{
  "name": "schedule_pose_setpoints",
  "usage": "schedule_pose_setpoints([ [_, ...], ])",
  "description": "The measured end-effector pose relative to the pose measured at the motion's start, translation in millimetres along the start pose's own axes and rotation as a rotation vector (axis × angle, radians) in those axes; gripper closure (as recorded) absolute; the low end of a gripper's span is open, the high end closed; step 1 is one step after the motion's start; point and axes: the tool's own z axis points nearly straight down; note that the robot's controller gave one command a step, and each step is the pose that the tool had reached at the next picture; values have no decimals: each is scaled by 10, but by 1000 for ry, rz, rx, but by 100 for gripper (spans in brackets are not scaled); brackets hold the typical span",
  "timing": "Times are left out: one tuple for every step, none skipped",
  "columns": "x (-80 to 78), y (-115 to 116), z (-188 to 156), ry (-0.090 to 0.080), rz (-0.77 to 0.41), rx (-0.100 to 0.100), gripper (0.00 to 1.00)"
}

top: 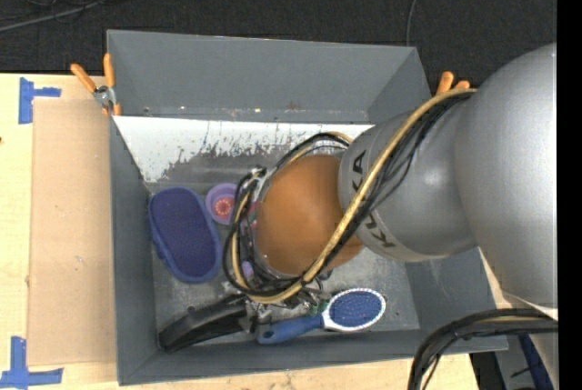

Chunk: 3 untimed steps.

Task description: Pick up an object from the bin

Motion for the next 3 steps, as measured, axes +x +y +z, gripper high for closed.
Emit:
schedule_pose_setpoints([
  [-3, 0, -39, -1, 2, 0, 100],
  [24, 10, -253, 11, 4, -3, 100],
  [-8, 5, -698, 3, 2, -1, 100],
])
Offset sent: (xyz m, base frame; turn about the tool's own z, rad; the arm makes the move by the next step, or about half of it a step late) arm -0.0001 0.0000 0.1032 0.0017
